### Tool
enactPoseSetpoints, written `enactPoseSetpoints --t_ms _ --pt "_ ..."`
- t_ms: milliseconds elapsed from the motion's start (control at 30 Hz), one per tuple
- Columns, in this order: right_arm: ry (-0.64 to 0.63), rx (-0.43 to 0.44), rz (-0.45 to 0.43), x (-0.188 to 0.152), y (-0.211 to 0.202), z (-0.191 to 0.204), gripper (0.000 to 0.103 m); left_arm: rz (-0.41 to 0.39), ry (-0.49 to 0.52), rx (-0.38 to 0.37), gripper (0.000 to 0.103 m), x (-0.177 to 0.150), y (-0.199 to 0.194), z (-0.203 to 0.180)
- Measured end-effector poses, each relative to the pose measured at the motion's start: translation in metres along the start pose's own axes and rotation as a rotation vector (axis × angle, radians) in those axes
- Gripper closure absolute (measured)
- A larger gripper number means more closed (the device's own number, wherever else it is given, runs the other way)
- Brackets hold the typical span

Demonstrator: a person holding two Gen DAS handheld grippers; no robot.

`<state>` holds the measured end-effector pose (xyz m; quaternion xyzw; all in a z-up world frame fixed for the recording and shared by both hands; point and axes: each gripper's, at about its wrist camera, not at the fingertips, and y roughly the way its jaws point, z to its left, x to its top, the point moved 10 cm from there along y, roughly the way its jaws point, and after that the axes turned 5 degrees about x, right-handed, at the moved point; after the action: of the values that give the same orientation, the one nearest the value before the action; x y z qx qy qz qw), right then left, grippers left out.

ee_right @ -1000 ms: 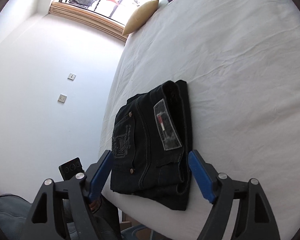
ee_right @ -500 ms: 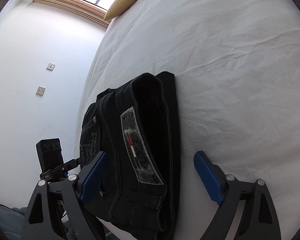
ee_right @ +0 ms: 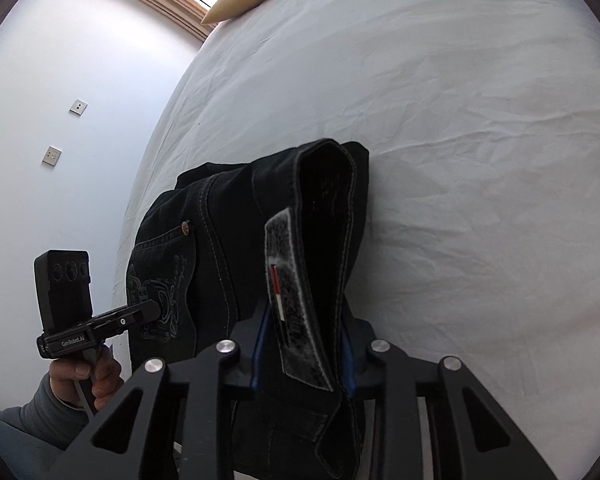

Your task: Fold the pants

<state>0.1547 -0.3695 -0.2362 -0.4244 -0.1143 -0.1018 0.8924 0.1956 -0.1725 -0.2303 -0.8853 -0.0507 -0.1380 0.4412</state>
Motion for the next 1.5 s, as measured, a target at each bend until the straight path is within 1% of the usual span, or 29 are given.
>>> enactPoseSetpoints --t_ms 100,233,267,333,467,600,733,900,1000,1033,1067,1100,1133,1167,1200,1233,1267,1300,1333,1367,1400,1433,1467,1500 --pt "-0.047 -0.048 -0.02 0.0 -0.004 0.014 0.081 -0.014 0.014 0.001 0.078 0.002 -0.008 -0.004" --pt "-0.106 -0.087 -0.049 0.004 -0.014 0.041 0.084 -0.037 0.019 -0.007 0.08 0.009 -0.024 -0.007" --pt "-0.122 -0.09 -0.057 0.006 -0.017 0.049 0.085 -0.044 0.019 -0.007 0.08 0.013 -0.031 -0.008" --pt "-0.153 -0.085 -0.072 0.013 -0.022 0.065 0.085 -0.09 0.026 -0.005 0.081 0.024 -0.049 -0.01" --pt "-0.206 -0.052 -0.106 0.037 -0.021 0.102 0.085 -0.167 0.046 0.027 0.081 0.058 -0.095 0.001" --pt "-0.206 -0.008 -0.117 0.074 0.004 0.129 0.085 -0.22 0.058 0.089 0.081 0.103 -0.13 0.027" --pt "-0.179 0.044 -0.093 0.105 0.044 0.144 0.085 -0.241 0.022 0.142 0.081 0.139 -0.143 0.068" --pt "-0.155 0.069 -0.033 0.119 0.097 0.145 0.085 -0.213 -0.015 0.186 0.081 0.158 -0.138 0.128" --pt "-0.112 0.084 -0.011 0.122 0.119 0.13 0.084 -0.187 -0.04 0.173 0.08 0.161 -0.123 0.158" --pt "-0.092 0.103 -0.01 0.122 0.123 0.125 0.083 -0.179 -0.048 0.166 0.079 0.162 -0.118 0.166" --pt "-0.077 0.117 -0.012 0.121 0.125 0.12 0.077 -0.179 -0.05 0.16 0.078 0.161 -0.114 0.173" --pt "-0.061 0.121 -0.012 0.119 0.127 0.114 0.069 -0.184 -0.049 0.151 0.075 0.162 -0.113 0.177" --pt "-0.041 0.119 -0.011 0.117 0.129 0.106 0.064 -0.19 -0.049 0.15 0.068 0.162 -0.112 0.18" --pt "-0.014 0.134 -0.01 0.114 0.132 0.098 0.055 -0.195 -0.054 0.148 0.063 0.159 -0.109 0.183" --pt "0.016 0.18 -0.02 0.113 0.132 0.093 0.055 -0.198 -0.066 0.15 0.053 0.159 -0.108 0.188" --pt "0.04 0.223 -0.036 0.111 0.129 0.089 0.054 -0.203 -0.079 0.139 0.051 0.157 -0.104 0.188" --pt "0.06 0.252 -0.048 0.11 0.127 0.088 0.052 -0.21 -0.09 0.121 0.05 0.154 -0.101 0.186" --pt "0.071 0.264 -0.058 0.108 0.124 0.087 0.048 -0.217 -0.096 0.125 0.049 0.153 -0.102 0.187" --pt "0.076 0.257 -0.072 0.107 0.119 0.088 0.045 -0.226 -0.096 0.15 0.045 0.151 -0.104 0.188" --pt "0.081 0.253 -0.083 0.107 0.114 0.089 0.039 -0.243 -0.093 0.177 0.043 0.145 -0.111 0.191" --pt "0.089 0.251 -0.098 0.105 0.107 0.089 0.03 -0.268 -0.09 0.2 0.04 0.147 -0.113 0.184" --pt "0.096 0.231 -0.119 0.105 0.099 0.088 0.025 -0.299 -0.088 0.224 0.034 0.146 -0.123 0.183" --pt "0.095 0.195 -0.143 0.103 0.089 0.085 0.023 -0.332 -0.088 0.25 0.032 0.134 -0.14 0.183" --pt "0.079 0.159 -0.163 0.101 0.079 0.085 0.023 -0.372 -0.086 0.276 0.027 0.131 -0.154 0.18"
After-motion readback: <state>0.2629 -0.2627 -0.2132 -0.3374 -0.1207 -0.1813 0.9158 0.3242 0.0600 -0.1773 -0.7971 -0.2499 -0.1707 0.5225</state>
